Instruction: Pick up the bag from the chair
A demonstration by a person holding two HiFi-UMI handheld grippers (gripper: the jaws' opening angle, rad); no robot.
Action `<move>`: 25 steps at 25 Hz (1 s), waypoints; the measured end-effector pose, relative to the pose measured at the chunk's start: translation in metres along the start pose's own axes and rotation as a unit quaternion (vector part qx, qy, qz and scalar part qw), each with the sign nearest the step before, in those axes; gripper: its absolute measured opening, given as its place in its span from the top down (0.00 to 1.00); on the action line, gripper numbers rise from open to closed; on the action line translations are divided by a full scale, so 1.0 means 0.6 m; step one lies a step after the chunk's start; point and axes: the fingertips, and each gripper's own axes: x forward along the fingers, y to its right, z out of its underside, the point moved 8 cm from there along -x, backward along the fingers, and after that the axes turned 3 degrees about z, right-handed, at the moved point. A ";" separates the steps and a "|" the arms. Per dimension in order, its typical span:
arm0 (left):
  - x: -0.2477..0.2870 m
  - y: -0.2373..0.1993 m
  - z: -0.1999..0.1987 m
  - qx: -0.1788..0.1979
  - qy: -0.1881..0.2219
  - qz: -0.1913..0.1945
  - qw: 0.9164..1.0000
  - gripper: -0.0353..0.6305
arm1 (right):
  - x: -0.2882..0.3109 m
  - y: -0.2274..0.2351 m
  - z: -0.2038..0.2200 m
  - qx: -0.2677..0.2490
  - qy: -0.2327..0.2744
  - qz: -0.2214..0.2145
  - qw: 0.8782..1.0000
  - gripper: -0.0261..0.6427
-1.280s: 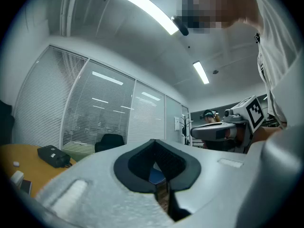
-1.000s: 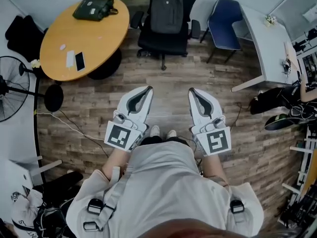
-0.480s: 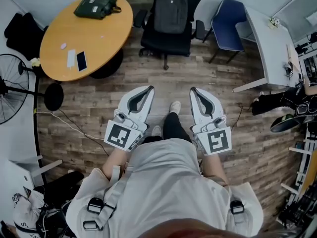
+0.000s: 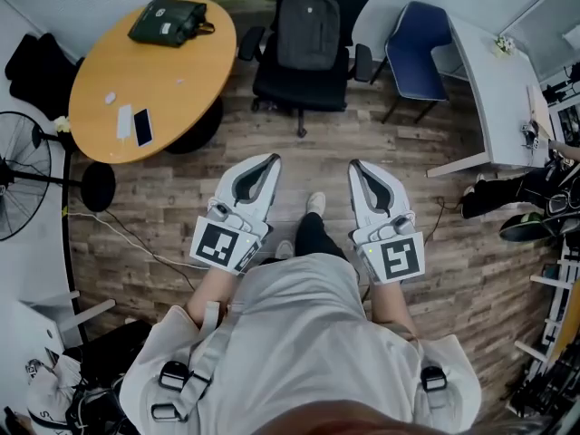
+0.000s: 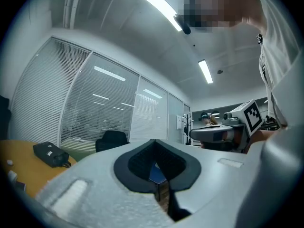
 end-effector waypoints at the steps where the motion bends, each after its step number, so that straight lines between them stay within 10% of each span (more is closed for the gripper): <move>1: 0.014 -0.004 0.003 -0.001 -0.003 0.001 1.000 0.94 | 0.008 0.012 0.004 0.002 -0.001 0.000 1.000 0.96; 25: 0.427 -0.125 0.019 -0.003 -0.019 -0.027 0.999 0.94 | 0.215 0.387 0.060 0.019 0.001 -0.005 1.000 0.96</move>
